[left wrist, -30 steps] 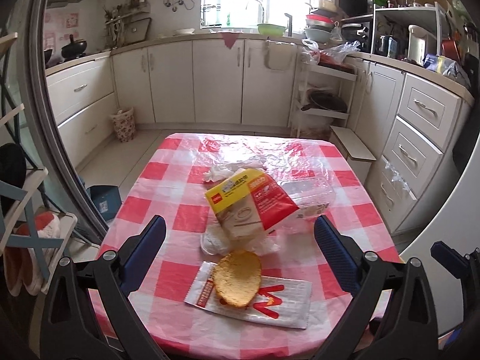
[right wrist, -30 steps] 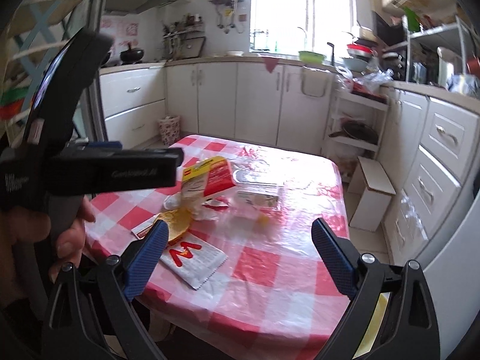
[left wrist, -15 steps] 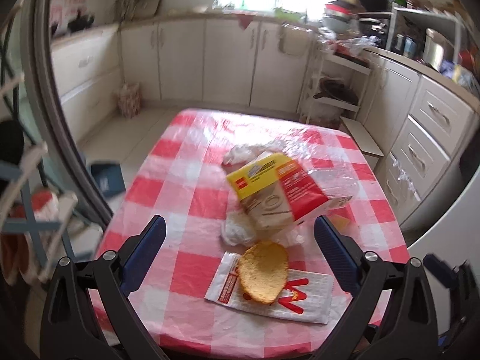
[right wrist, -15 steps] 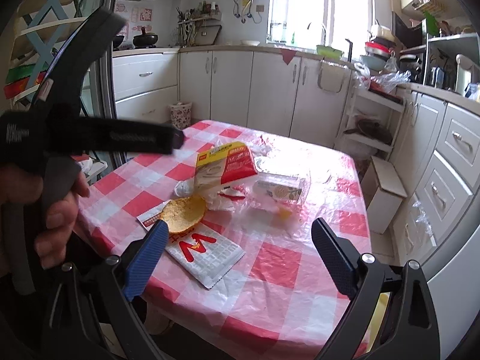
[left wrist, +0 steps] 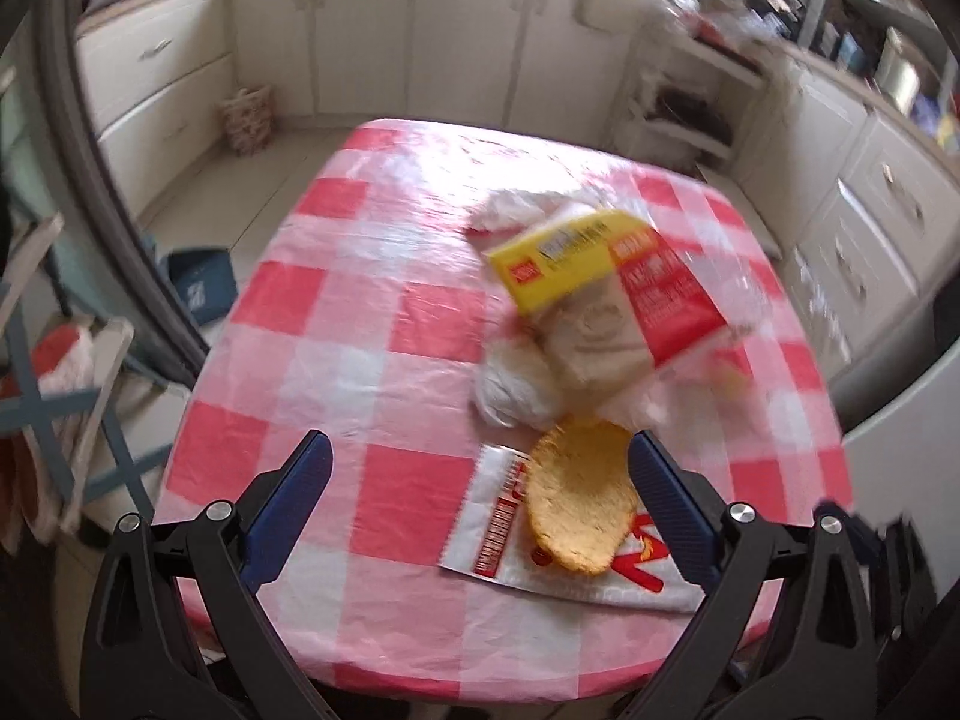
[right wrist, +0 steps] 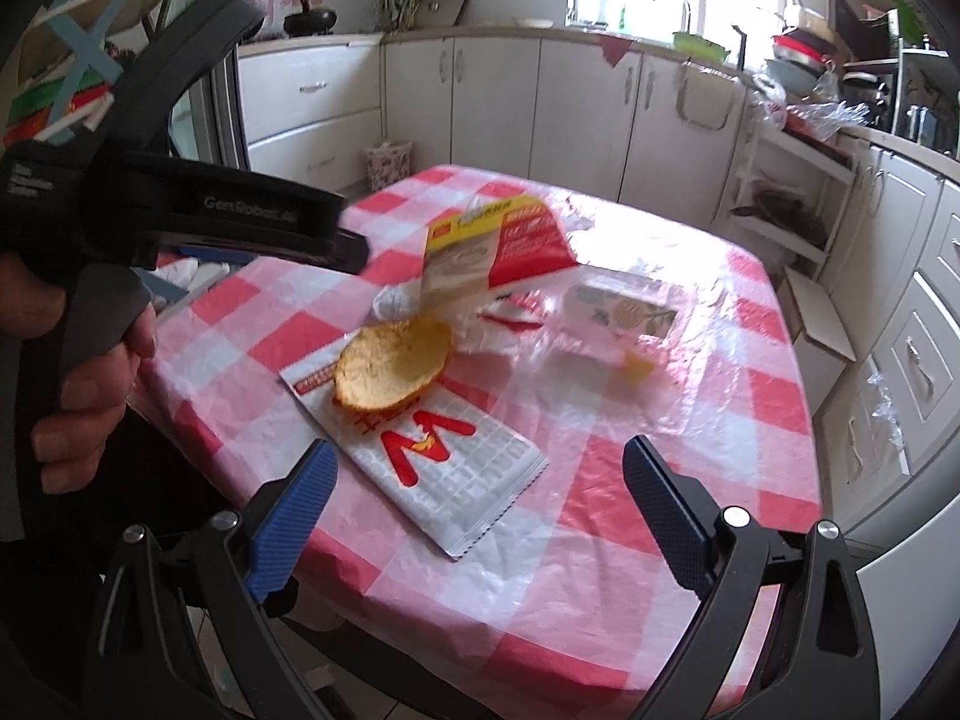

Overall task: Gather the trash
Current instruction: 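Grasp an orange peel with the left gripper while the right grasps a bread half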

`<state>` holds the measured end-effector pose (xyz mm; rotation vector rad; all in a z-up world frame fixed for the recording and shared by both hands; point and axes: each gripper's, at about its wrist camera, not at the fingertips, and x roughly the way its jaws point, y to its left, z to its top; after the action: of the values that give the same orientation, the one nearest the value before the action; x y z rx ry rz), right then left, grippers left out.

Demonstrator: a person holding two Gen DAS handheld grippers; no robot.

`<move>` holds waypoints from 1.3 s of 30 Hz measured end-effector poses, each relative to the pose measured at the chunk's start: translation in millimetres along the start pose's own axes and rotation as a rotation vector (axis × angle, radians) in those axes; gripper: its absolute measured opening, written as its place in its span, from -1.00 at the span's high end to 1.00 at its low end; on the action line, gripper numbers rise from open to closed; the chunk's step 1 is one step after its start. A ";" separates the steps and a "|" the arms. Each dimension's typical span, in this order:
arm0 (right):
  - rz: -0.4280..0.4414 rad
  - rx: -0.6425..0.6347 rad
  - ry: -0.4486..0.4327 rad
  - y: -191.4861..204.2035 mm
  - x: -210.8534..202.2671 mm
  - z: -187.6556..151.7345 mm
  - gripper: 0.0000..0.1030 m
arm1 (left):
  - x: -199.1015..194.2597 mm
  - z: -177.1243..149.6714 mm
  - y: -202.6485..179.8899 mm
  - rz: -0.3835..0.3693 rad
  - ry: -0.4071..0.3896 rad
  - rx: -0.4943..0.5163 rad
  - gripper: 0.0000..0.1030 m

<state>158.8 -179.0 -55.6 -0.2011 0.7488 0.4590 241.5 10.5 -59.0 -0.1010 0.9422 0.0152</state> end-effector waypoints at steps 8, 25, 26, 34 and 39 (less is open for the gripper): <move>0.027 -0.004 0.065 2.8 25.6 -6.5 -0.72 | 27.4 -12.8 -35.7 -0.053 0.080 0.104 -0.37; 0.064 0.076 0.096 -21.3 39.5 -4.8 0.81 | 42.9 -7.4 -21.8 -0.240 0.125 -0.061 0.83; 0.064 0.081 0.098 -24.6 38.6 -5.8 0.84 | 41.2 -6.7 -18.7 -0.248 0.122 -0.071 0.84; 0.037 0.127 0.102 -42.1 35.5 -4.8 0.85 | 26.8 -2.2 -7.1 -0.239 0.069 -0.103 0.84; 0.023 0.131 0.107 -46.2 32.0 -3.4 0.90 | 25.8 -0.4 -2.1 -0.241 0.077 -0.102 0.84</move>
<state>198.9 -210.5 -79.6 -0.0953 0.8838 0.4218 256.5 7.5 -79.9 -0.3113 1.0008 -0.1648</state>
